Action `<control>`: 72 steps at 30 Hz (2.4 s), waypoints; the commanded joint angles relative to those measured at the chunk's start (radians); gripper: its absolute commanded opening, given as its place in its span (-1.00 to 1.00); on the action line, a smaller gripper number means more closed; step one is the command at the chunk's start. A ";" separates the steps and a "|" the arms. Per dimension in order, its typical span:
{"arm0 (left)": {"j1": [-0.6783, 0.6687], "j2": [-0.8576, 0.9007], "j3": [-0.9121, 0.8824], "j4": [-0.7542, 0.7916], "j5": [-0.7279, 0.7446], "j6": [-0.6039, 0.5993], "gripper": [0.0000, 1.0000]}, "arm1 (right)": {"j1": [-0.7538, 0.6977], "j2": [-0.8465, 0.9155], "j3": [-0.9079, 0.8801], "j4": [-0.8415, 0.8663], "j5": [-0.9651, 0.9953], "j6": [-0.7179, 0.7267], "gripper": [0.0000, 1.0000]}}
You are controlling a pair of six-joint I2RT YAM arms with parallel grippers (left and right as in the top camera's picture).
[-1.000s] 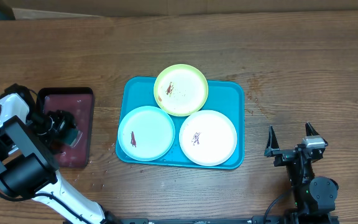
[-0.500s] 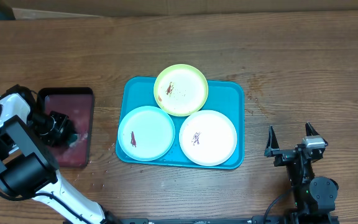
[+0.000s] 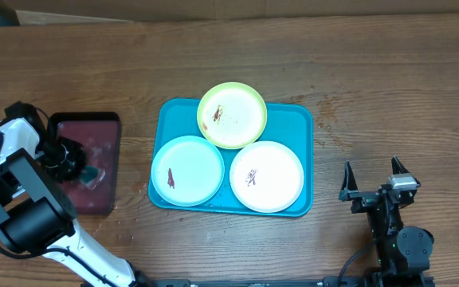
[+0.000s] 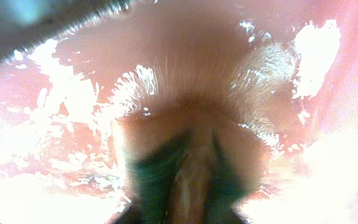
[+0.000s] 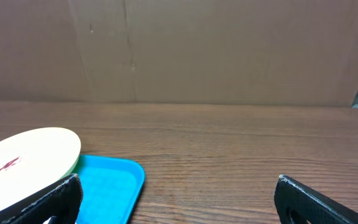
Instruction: Clean dirty plates on tray and stack at the side
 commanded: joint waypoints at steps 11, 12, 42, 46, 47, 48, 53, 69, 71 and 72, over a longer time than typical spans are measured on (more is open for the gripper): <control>0.005 0.066 -0.039 0.093 -0.099 0.013 0.99 | -0.003 -0.009 -0.010 0.005 0.010 -0.004 1.00; 0.005 0.066 -0.039 0.098 -0.101 0.013 0.99 | -0.003 -0.009 -0.010 0.005 0.010 -0.004 1.00; 0.004 0.066 -0.039 -0.067 0.121 0.013 0.09 | -0.003 -0.009 -0.010 0.005 0.010 -0.004 1.00; 0.004 0.066 -0.039 -0.076 0.121 0.012 -0.60 | -0.003 -0.009 -0.010 0.005 0.010 -0.004 1.00; 0.004 0.066 -0.039 -0.076 0.121 0.013 -0.77 | -0.003 -0.009 -0.010 0.005 0.010 -0.004 1.00; 0.004 0.066 -0.039 -0.076 0.121 0.012 -0.92 | -0.003 -0.009 -0.010 0.005 0.010 -0.004 1.00; 0.004 0.066 -0.039 -0.067 0.121 0.012 -0.58 | -0.003 -0.009 -0.010 0.005 0.010 -0.004 1.00; 0.006 0.065 -0.039 -0.014 0.110 0.068 0.72 | -0.003 -0.009 -0.010 0.005 0.010 -0.004 1.00; 0.006 0.065 -0.034 -0.014 0.106 0.068 0.56 | -0.003 -0.009 -0.010 0.005 0.010 -0.004 1.00; 0.006 0.065 -0.029 -0.015 0.101 0.067 0.43 | -0.003 -0.009 -0.010 0.005 0.010 -0.004 1.00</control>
